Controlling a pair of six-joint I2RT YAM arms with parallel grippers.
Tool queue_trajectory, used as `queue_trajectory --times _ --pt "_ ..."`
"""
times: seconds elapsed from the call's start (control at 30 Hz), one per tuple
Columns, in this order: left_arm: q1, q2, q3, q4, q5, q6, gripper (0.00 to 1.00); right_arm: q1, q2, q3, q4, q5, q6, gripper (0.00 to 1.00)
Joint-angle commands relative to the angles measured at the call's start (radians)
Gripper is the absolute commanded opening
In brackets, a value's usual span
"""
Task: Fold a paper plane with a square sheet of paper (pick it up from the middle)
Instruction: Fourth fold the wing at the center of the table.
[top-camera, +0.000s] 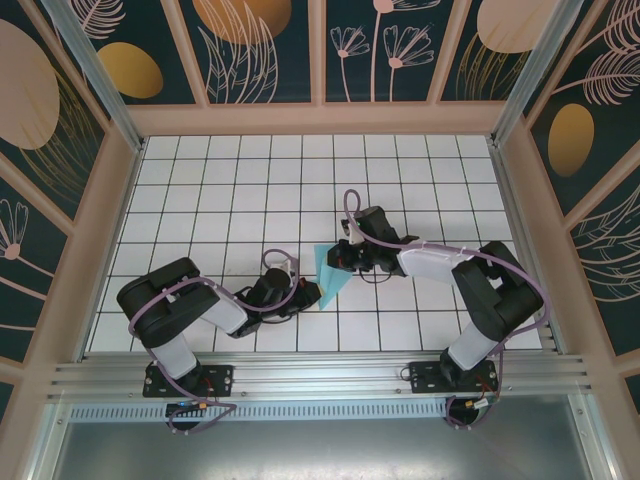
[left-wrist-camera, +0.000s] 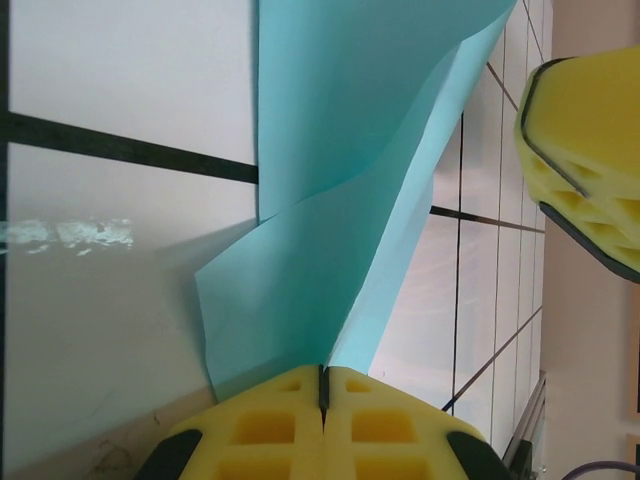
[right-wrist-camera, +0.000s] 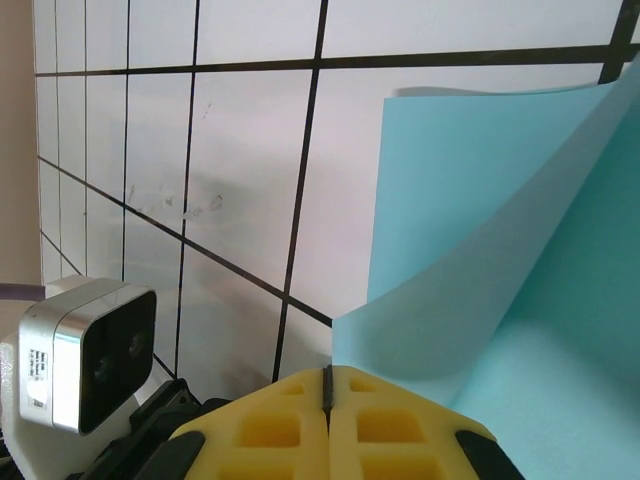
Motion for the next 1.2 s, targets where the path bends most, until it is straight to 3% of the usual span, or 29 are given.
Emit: queue_trajectory --times 0.0,0.8,1.17 --pt "0.0 0.011 -0.028 -0.035 -0.033 -0.043 0.0 -0.004 0.021 0.018 -0.003 -0.021 -0.025 0.06" --pt "-0.001 0.004 -0.042 -0.078 -0.057 -0.116 0.0 -0.003 0.177 0.094 0.009 -0.11 -0.062 0.05" --pt "0.0 -0.065 -0.001 -0.178 -0.092 -0.069 0.23 -0.008 0.21 0.086 0.029 -0.121 -0.07 0.05"
